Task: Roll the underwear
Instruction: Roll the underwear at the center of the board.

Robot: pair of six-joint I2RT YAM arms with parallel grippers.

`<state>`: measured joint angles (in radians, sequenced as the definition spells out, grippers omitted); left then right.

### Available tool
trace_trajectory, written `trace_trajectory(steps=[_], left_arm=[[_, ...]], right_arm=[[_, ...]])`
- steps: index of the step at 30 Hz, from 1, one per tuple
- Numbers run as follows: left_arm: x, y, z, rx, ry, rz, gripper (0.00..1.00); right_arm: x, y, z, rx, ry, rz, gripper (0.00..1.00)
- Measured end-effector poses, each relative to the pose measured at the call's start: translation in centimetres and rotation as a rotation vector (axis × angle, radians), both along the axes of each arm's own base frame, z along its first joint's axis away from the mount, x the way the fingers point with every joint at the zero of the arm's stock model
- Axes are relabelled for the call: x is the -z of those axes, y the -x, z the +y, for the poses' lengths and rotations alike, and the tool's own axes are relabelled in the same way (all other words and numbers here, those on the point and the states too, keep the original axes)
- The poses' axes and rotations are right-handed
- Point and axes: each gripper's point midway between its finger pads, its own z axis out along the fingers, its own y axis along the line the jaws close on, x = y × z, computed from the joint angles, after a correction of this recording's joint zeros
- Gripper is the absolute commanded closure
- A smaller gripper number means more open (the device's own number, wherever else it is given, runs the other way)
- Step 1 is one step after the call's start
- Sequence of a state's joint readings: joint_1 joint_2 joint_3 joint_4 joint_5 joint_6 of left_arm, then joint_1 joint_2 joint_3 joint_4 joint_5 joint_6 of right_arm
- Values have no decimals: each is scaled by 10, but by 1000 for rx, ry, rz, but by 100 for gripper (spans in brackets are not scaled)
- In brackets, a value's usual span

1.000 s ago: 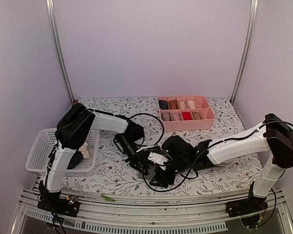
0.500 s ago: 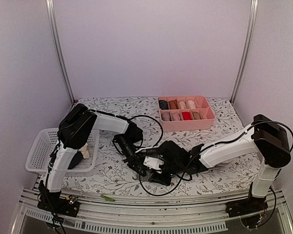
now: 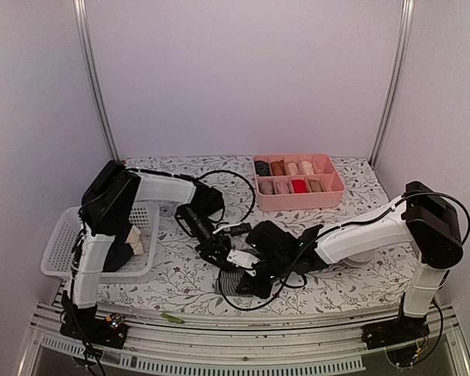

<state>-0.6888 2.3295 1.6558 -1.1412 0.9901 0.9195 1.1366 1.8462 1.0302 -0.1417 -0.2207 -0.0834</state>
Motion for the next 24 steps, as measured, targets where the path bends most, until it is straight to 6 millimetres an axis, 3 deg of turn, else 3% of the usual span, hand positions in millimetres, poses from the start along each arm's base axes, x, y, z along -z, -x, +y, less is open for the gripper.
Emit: trace_trajectory(steps=[3, 7, 8, 10, 13, 16, 21, 24], left_arm=[[-33, -41, 13, -126, 68, -151, 46], [-102, -94, 59, -358, 165, -444, 46], [-120, -99, 69, -404, 196, -539, 46], [-135, -99, 79, -441, 225, -635, 46], [-131, -73, 84, -430, 248, -719, 45], [-104, -35, 85, -369, 228, -763, 45], [-70, 35, 64, -173, 241, -841, 46], [-58, 65, 49, -73, 266, -895, 45]], right_arm=[[-1, 12, 2, 20, -28, 176, 100], [-2, 19, 1, 69, -65, 434, 100], [-2, 17, 0, 85, -76, 500, 100], [0, 12, -2, 124, -91, 622, 100], [4, 4, -4, 159, -109, 817, 100], [6, 1, -3, 172, -116, 955, 100], [9, -3, -6, 190, -122, 1100, 100], [9, -5, -6, 188, -127, 1173, 100]])
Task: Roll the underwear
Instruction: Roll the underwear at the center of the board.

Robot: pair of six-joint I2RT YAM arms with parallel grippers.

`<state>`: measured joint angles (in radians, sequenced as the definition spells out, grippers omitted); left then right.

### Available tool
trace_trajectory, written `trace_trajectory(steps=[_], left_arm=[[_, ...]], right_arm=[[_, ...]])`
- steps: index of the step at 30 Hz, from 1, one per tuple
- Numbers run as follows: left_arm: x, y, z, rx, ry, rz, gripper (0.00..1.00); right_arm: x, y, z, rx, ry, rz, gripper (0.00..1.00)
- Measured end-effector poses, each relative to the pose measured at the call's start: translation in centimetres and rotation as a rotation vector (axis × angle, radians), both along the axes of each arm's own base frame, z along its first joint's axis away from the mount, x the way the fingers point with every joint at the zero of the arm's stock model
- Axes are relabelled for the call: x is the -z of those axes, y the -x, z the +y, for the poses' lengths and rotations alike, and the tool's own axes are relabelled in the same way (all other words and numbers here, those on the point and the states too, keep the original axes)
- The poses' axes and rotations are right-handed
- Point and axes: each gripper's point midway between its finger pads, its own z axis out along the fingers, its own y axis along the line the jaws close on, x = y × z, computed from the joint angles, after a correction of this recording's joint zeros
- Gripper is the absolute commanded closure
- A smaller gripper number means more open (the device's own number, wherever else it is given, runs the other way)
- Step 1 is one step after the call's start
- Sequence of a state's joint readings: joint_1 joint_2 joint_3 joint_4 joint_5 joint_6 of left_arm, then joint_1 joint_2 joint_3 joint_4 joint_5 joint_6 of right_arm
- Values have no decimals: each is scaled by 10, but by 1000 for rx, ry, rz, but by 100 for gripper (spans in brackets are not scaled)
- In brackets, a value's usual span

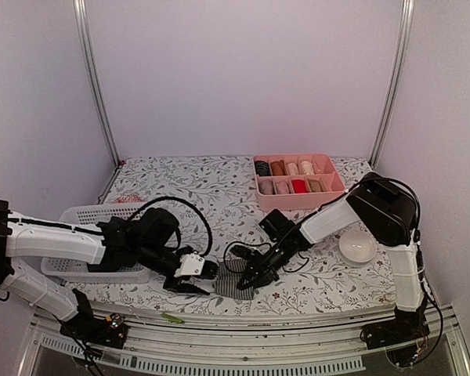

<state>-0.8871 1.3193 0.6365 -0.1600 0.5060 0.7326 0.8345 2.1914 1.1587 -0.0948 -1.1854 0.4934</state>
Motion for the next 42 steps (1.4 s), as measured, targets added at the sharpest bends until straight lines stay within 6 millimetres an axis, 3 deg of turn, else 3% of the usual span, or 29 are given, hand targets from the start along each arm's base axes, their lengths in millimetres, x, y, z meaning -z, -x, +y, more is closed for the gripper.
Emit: trace_trajectory(steps=[4, 11, 13, 15, 18, 22, 25, 27, 31, 34, 37, 42], left_arm=[[11, 12, -19, 44, -16, -60, 45], [44, 4, -36, 27, -96, -111, 47], [50, -1, -42, 16, -118, -126, 56], [57, -8, -46, -2, -144, -140, 75], [62, -13, -47, -9, -168, -156, 87], [59, -16, -45, 4, -176, -133, 96], [57, -19, -41, 18, -196, -46, 99], [58, -21, -35, 30, -218, 46, 100], [60, -29, -33, 63, -254, 235, 100], [66, -35, -36, 99, -280, 412, 100], [69, -38, -39, 134, -285, 603, 100], [72, -41, -36, 151, -278, 871, 100]], right_arm=[[-2, -1, 1, 3, 1, 40, 100], [-3, -3, 3, 11, 12, 65, 100], [-3, -4, 3, 14, 15, 68, 100], [-3, -4, 4, 15, 16, 70, 100], [-3, -5, 4, 20, 20, 65, 86], [-3, -8, 0, 44, 40, 35, 65], [-11, -18, -8, 95, 61, -43, 56], [-28, -28, -19, 150, 70, -150, 47], [-68, -42, -39, 236, 35, -387, 38], [-83, -43, -52, 264, 30, -543, 30], [-84, -36, -53, 234, 48, -690, 28], [-75, -9, -34, 83, 51, -928, 27]])
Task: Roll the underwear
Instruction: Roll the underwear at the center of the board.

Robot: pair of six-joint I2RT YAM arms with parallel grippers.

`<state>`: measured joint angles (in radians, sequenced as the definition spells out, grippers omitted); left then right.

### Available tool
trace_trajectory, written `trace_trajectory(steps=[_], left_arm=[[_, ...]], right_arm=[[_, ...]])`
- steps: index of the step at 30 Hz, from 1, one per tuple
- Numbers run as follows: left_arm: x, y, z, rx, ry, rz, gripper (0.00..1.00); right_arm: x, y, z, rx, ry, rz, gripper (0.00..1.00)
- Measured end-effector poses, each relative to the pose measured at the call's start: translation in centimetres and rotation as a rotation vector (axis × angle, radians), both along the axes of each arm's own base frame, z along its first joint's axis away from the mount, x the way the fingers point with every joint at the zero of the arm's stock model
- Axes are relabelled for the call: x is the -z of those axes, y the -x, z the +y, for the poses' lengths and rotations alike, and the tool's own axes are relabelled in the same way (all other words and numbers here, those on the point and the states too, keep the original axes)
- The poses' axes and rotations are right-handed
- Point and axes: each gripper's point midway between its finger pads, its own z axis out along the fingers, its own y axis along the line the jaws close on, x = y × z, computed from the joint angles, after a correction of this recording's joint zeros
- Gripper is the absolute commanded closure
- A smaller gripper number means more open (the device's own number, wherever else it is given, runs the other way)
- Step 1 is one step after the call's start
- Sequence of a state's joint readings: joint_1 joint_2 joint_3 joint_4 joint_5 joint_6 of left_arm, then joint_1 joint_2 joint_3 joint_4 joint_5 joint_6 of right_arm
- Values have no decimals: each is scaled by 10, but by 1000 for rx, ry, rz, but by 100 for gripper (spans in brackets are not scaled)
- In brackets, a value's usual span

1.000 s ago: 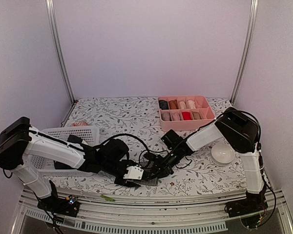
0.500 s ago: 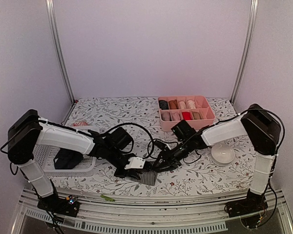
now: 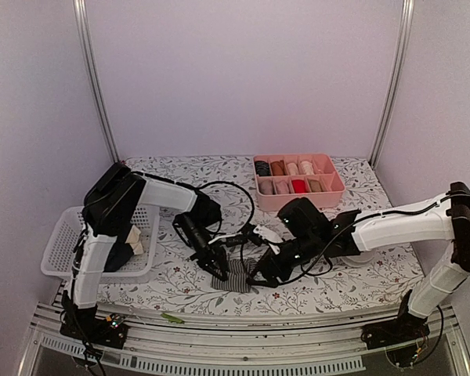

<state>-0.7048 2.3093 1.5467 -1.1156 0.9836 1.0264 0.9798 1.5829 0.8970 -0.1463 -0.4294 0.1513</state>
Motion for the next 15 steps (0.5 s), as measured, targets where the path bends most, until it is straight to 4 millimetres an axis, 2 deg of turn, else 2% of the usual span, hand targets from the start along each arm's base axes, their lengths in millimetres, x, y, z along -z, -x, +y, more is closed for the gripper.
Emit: trace_trajectory(steps=[3, 6, 9, 11, 13, 15], left_arm=[[0, 0, 1, -11, -10, 96, 100], [0, 3, 2, -10, -26, 147, 100], [0, 6, 4, -10, -42, 181, 100], [0, 8, 5, -9, -51, 195, 100], [0, 9, 6, -8, -58, 202, 100], [0, 9, 7, -8, -61, 206, 96]], right_arm=[[7, 6, 18, -86, 38, -111, 29], [19, 3, 40, -157, 74, -206, 32], [37, 1, 50, -206, 116, -261, 41], [48, 1, 51, -232, 142, -278, 52], [58, 1, 50, -255, 168, -295, 73], [62, 2, 50, -270, 178, -306, 97]])
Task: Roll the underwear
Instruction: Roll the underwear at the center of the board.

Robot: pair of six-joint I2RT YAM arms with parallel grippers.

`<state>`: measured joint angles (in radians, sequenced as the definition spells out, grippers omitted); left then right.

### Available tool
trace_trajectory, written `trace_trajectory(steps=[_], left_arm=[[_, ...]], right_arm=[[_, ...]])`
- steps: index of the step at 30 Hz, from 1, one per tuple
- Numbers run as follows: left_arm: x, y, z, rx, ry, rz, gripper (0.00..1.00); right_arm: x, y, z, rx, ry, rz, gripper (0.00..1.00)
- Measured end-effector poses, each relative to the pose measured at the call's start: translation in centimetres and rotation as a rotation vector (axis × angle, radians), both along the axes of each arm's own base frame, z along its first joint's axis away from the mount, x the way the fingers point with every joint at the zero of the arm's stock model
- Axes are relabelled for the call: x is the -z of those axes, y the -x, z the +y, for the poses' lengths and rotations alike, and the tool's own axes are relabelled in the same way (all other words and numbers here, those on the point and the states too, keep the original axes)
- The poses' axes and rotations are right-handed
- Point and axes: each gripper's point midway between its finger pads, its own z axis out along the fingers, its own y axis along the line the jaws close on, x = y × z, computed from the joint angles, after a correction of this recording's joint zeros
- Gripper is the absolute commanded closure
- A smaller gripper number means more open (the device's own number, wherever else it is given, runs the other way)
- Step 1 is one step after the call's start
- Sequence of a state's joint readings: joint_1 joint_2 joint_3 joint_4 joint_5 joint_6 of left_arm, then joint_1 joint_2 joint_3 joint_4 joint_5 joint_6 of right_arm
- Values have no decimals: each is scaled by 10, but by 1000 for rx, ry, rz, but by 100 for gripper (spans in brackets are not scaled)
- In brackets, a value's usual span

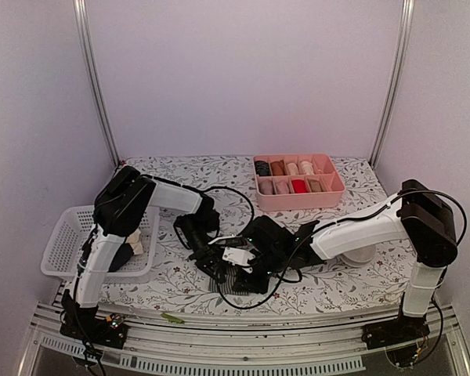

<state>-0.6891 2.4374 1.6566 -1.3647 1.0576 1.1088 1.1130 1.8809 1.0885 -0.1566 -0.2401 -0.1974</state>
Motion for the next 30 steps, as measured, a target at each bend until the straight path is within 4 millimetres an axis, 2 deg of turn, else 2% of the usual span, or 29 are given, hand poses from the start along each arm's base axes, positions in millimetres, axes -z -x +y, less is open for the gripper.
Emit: trace_trajectory(steps=[1, 3, 6, 10, 13, 15, 18, 20, 22, 26, 28, 30], left_arm=[[0, 0, 0, -1, -2, 1, 90], [0, -1, 2, -2, -6, 3, 81], [-1, -4, 3, -16, -11, 3, 60], [-12, -19, 4, -56, -4, -61, 52], [-45, -53, 11, -168, 65, -202, 50], [-81, -78, 21, -276, 130, -335, 49], [-124, -91, 43, -391, 209, -530, 48], [-139, -80, 52, -421, 244, -643, 46], [-138, -65, 54, -414, 262, -728, 44], [-104, -12, 51, -316, 255, -831, 43], [-87, 17, 44, -234, 256, -869, 43], [-74, 35, 36, -169, 263, -911, 44]], right_arm=[[-1, 1, 1, -8, -2, -5, 100], [-2, 1, 2, -14, -5, -9, 100], [-4, 5, 3, -18, -13, 11, 100], [-5, 10, 3, 4, -37, 102, 100], [-3, 15, -1, 37, -67, 229, 100], [-3, 16, -6, 68, -98, 343, 100], [0, 12, -8, 102, -134, 495, 100], [2, 10, -9, 115, -159, 613, 100], [3, 7, -10, 121, -177, 716, 100], [6, 6, -12, 122, -195, 871, 100], [7, 7, -13, 115, -198, 925, 100], [8, 10, -14, 104, -197, 959, 100]])
